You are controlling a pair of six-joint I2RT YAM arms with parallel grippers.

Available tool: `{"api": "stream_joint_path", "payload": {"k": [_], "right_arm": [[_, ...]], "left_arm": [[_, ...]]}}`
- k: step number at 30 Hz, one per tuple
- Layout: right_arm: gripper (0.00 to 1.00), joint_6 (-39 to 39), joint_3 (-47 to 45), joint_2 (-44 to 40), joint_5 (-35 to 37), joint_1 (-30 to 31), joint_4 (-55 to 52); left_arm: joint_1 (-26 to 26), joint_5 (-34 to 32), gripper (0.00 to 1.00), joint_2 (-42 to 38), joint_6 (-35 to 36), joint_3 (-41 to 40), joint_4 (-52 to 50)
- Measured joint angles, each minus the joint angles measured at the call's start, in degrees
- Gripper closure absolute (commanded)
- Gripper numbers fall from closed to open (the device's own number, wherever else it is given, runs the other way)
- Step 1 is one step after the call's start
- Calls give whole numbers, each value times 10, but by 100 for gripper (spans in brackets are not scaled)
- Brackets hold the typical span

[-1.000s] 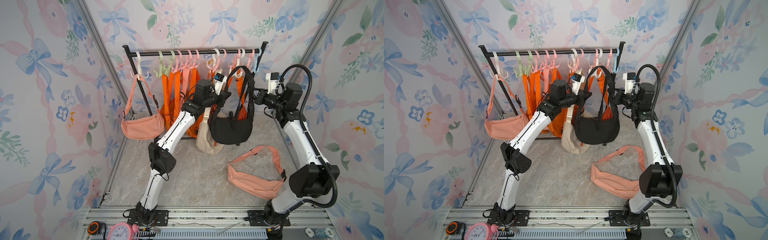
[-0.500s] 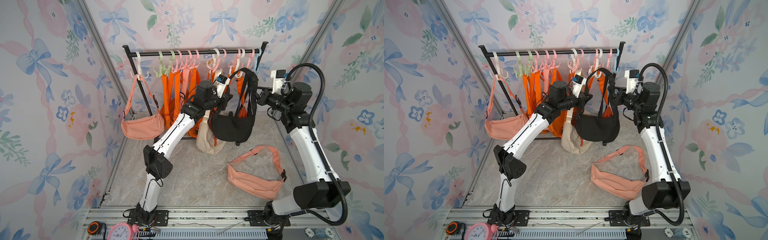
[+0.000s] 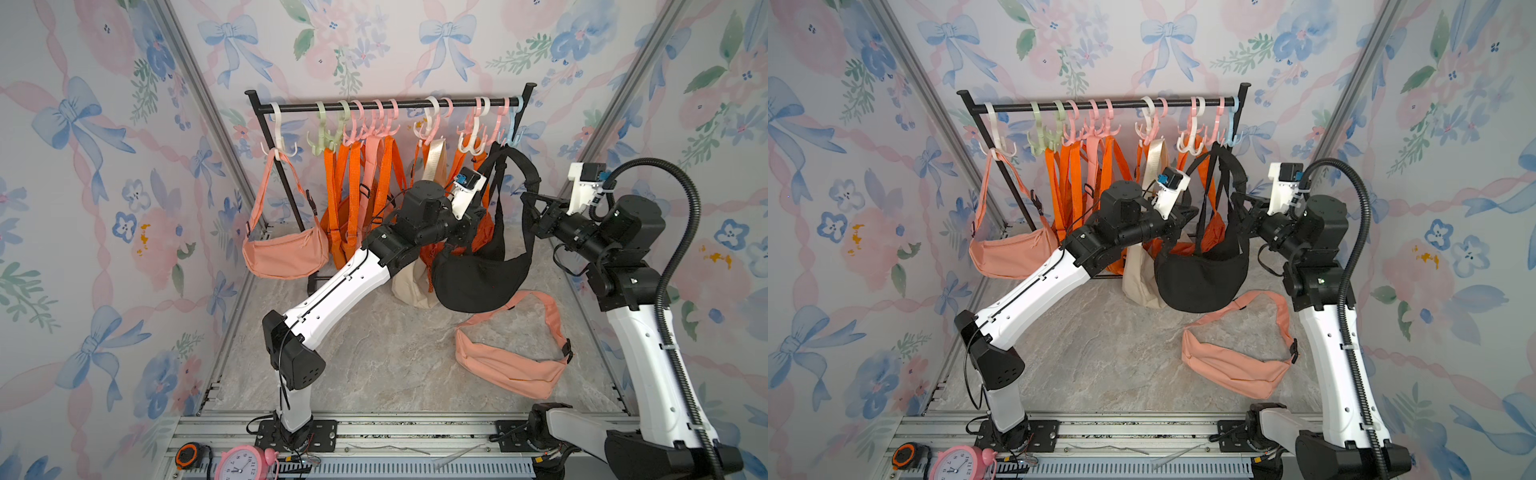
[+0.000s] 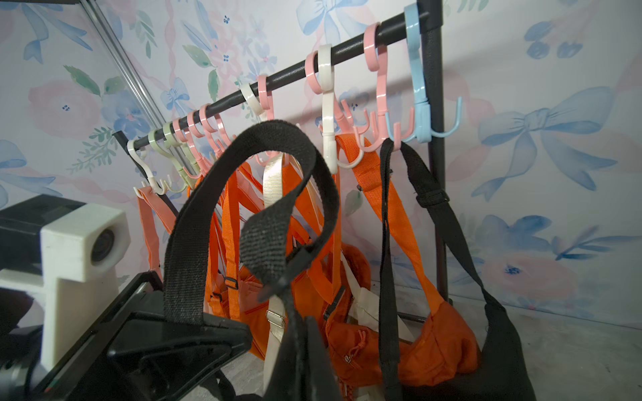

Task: Take the bag off the hook
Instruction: Pick up the bag from the hook, then place the bag inside the bag.

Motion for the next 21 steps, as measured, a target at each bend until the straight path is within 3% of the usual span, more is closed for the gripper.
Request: {"api": "stream_joint_path", "payload": {"k": [13,21], "right_arm": [[100,-19,-53,-179,123,0,-127],[100,-38,-64,-261,180,0,-205]], "left_arm": [[-73,-104,100,-136,0,-250,141],[-137,-158,100,-195,28,-343,220]]}}
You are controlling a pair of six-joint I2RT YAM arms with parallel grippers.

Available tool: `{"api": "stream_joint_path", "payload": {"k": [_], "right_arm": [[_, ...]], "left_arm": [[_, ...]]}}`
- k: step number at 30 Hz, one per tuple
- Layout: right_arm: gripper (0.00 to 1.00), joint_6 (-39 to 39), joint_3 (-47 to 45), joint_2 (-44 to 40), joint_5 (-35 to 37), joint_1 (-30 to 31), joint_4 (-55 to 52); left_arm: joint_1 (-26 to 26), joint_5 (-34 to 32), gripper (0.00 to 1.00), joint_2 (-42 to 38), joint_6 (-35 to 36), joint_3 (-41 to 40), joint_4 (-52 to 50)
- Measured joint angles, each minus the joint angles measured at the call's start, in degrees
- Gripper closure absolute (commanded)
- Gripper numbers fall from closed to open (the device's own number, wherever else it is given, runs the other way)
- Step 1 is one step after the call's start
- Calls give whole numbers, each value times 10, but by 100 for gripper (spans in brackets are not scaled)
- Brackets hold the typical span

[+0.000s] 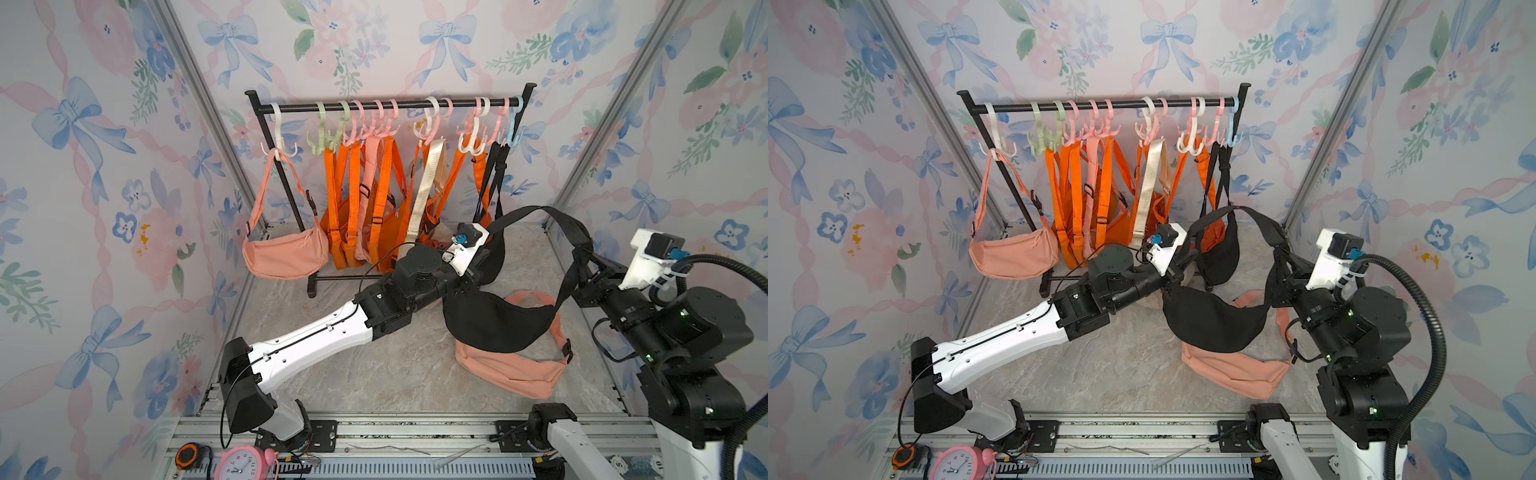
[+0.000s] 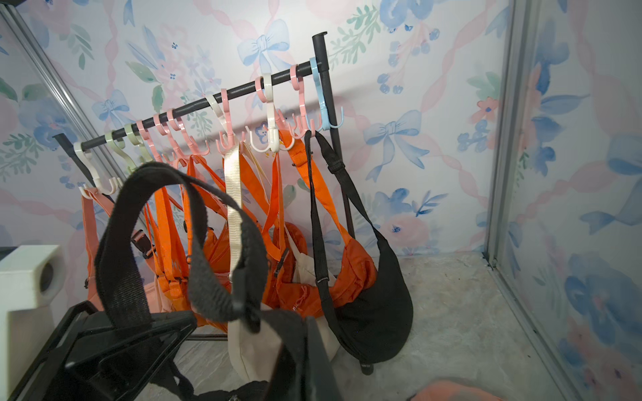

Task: Take the bag off the hook
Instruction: Place the bag inside the bag.

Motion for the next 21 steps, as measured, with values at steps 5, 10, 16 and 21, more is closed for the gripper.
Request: {"api": "stream_joint_path", "payload": {"k": [5,10,16,21], "right_arm": [[100,-11,-5,-50,48,0,-45],[100,-23,-2,-92,94,4,-84],[100,-37,-10,-115,173,15,-121],[100,-38,-83,-116,226,15,-118]], "left_arm": [[-44,-29,100,-13,8,-38,23],[-92,-47,100,-14,20,-48,38],[-104,-38,100,-16,12,-60,52],[-94,-26,100,17,-21,-60,76]]}}
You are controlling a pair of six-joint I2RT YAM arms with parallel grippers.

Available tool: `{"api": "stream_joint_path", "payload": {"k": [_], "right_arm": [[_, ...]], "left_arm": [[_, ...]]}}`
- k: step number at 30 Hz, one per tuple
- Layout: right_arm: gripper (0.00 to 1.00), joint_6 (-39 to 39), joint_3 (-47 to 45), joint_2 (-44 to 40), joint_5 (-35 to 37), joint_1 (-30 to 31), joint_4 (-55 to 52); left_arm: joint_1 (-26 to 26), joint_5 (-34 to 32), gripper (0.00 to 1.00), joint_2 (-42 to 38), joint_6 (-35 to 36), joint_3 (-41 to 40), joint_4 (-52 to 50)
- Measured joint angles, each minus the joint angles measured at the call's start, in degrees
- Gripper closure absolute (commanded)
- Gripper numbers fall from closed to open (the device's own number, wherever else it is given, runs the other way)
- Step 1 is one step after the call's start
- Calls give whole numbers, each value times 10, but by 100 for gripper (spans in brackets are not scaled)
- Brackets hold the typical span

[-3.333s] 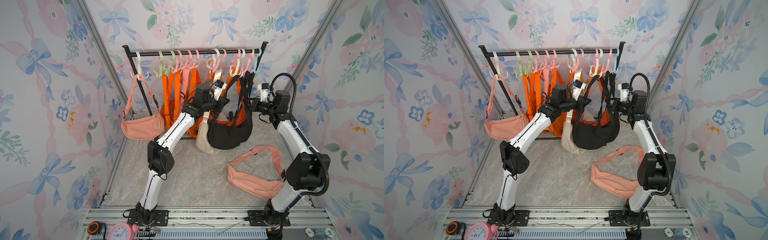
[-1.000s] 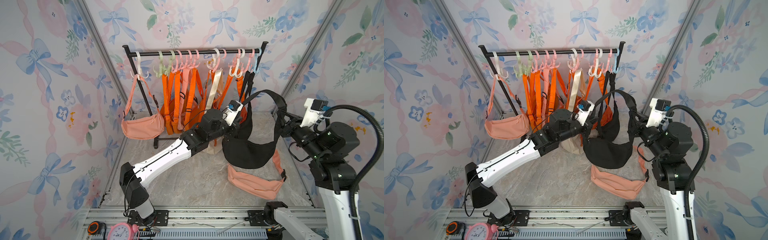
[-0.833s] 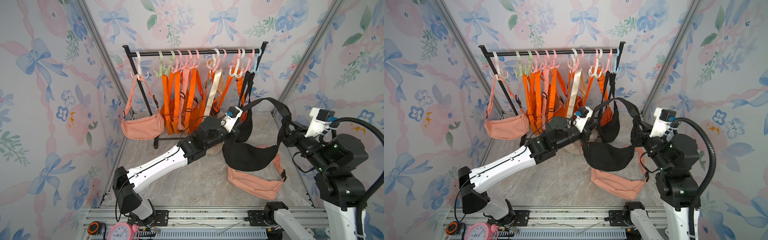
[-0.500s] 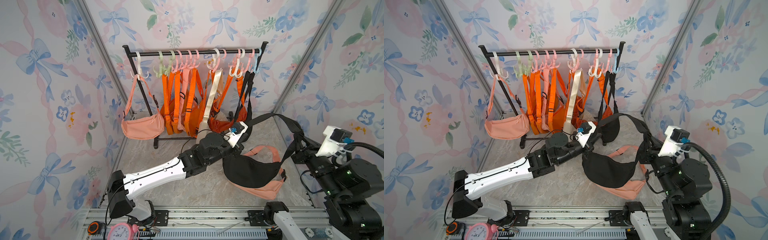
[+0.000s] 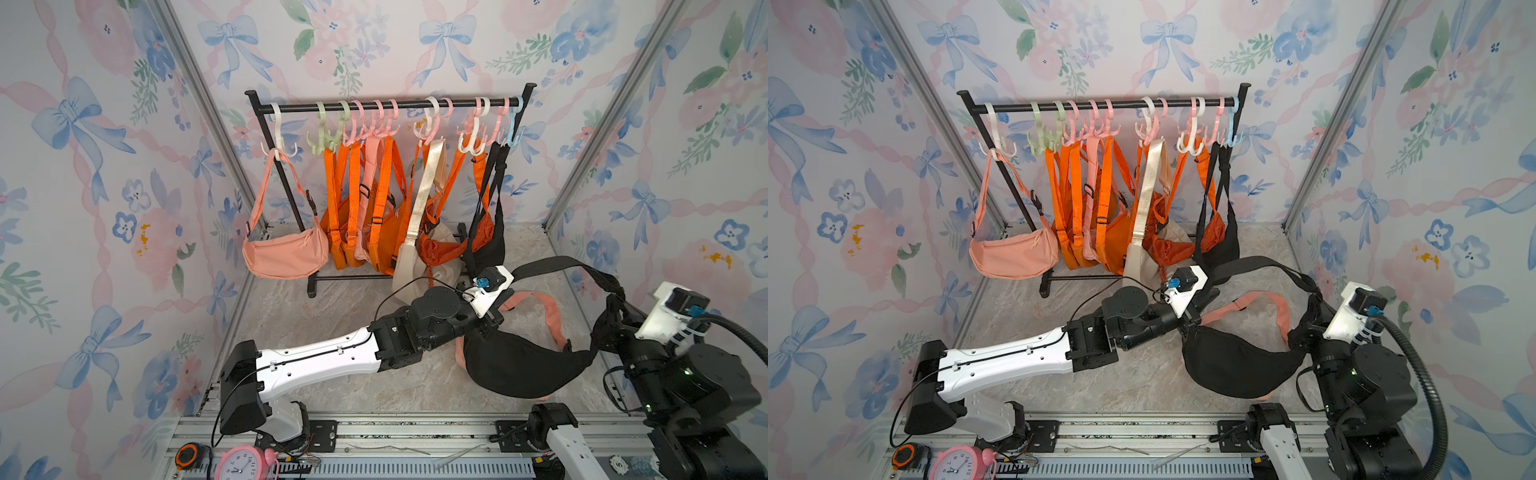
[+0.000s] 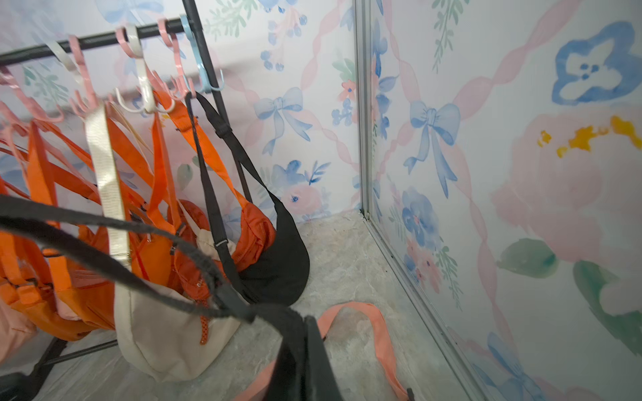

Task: Take the bag off the hook
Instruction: Place the bag inside the bag.

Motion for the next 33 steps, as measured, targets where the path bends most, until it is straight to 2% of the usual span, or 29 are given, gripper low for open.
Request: {"api": "stream_joint_path", "payload": {"k": [6,13,20,26,33], "right_arm": [[100,-6,-88,52,60,0,20],[100,9,-137,89,79,-18,72],[100,58,-212,101,69,-73,135],[100,101,-278,123,28,-139,184],[97,125,-313,181,9,-163,232]], "left_arm": [[28,11,100,75,-38,-13,8],[56,31,100,115,-70,-21,19],[70,45,100,153,-75,-3,29],[76,60,100,197,-81,21,33],[88,78,100,266,-85,61,33]]}}
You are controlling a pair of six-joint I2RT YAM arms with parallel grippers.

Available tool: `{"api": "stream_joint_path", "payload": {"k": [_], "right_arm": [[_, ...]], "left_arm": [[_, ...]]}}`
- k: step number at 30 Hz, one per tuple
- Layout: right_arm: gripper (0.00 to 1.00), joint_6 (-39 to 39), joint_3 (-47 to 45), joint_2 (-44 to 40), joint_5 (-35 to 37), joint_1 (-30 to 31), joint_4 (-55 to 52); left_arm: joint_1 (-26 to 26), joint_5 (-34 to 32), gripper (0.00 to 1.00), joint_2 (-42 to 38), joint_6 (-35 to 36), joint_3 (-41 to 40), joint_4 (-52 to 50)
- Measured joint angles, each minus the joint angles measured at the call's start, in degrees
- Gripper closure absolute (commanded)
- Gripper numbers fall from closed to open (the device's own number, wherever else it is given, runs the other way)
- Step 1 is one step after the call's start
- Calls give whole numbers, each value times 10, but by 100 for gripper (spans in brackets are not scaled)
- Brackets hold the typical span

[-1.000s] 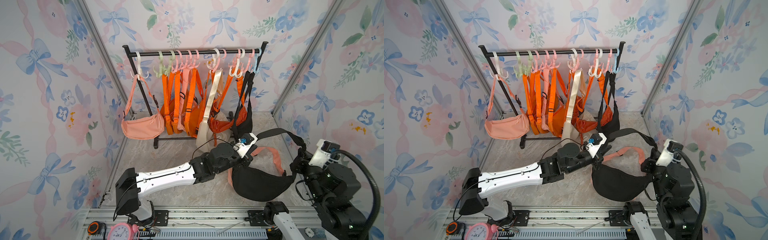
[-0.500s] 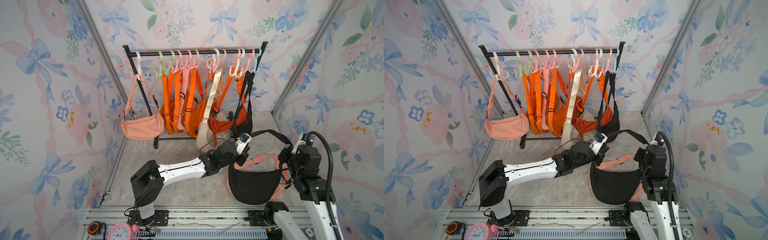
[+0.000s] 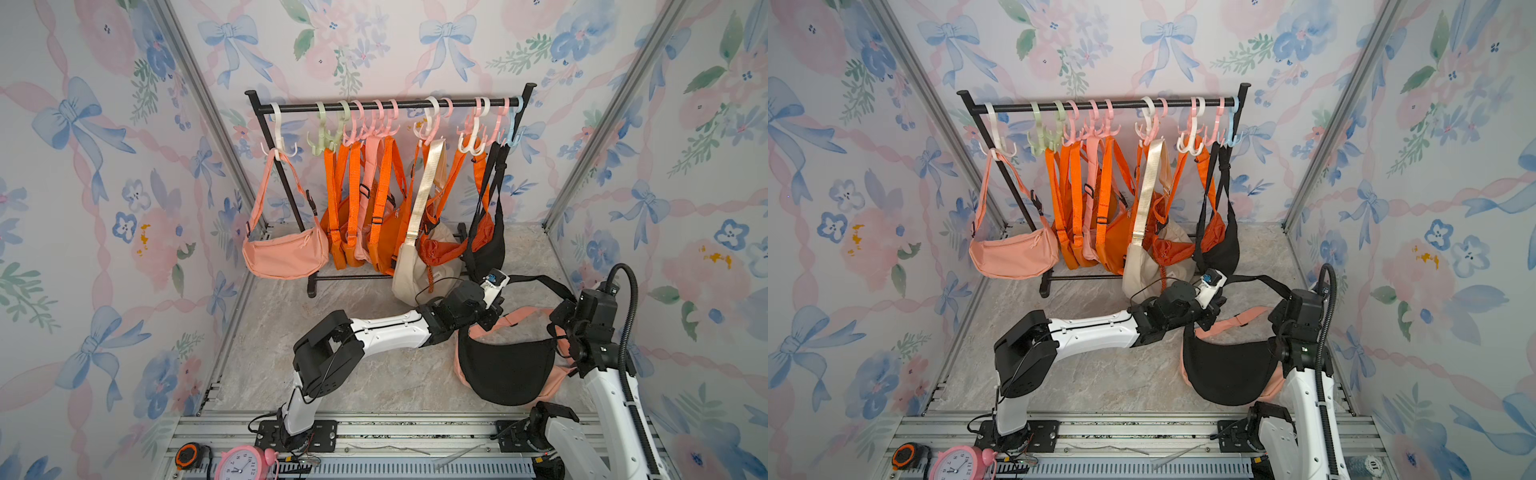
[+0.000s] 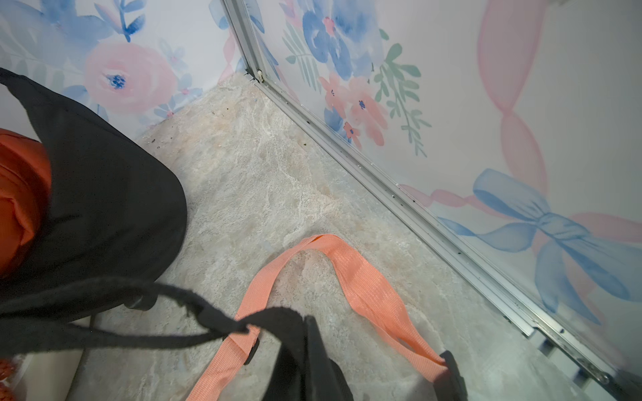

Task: Take the bag off the hook
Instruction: Place the bag inside the bag.

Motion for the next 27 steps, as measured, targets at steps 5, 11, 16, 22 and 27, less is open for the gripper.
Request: {"api": "stream_joint_path", "payload": {"k": [5,11,16,22,27], "right_arm": [[93,9,-7,37,-6,-3,33],[91,23,-21,88,-9,-5,78],[89,34,-35,135,-8,-7,116],[85,38,-38,194,-12,-9,153],[61,38,-41,211,-28,-19,174]], "left_arm": [[11,13,100,49,-7,32,-4],[21,20,100,110,-9,89,-21],[29,15,100,163,-21,127,-31],[33,9,81,223,-32,182,-68],[33,9,59,236,-42,202,-91]]}}
